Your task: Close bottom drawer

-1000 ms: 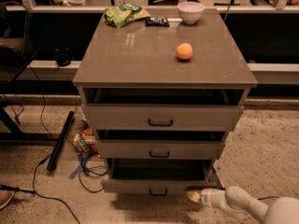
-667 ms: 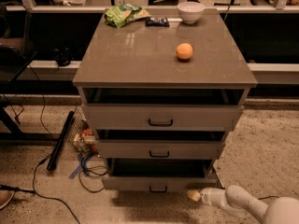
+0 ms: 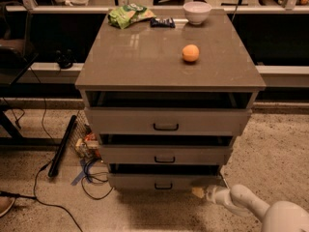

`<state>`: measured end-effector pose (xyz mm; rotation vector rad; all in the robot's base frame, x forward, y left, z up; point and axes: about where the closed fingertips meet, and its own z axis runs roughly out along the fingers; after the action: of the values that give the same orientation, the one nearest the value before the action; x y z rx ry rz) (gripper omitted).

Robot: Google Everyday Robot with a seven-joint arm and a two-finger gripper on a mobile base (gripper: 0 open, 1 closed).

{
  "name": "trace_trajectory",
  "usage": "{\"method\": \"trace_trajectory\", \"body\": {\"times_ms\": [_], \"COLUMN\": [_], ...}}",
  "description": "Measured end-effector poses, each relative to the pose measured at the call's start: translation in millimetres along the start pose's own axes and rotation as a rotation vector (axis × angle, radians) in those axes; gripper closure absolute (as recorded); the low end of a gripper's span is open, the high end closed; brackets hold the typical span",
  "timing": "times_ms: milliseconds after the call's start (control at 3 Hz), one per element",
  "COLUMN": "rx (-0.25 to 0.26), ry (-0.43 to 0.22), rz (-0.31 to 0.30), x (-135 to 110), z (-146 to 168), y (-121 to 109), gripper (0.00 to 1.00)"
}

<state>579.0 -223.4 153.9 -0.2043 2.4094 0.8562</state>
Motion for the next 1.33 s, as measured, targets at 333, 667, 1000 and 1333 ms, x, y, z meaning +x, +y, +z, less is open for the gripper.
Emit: {"method": "trace_trajectory", "body": {"times_ms": [333,667,1000,1333], "rx": [-0.008,-0.009,-0.013,0.027], "ry": [-0.045,-0.048,-0.083,-0.129], "rz": [-0.018,-0.019,-0.034,-0.011], "x": [-37.5,-36.6,-36.6,-28.6], "z": [26.4,26.1,13.8,-34.6], "y": [-7.6,-7.0,-2.2,-5.0], "gripper": [1.00,1.00,1.00,1.00]}}
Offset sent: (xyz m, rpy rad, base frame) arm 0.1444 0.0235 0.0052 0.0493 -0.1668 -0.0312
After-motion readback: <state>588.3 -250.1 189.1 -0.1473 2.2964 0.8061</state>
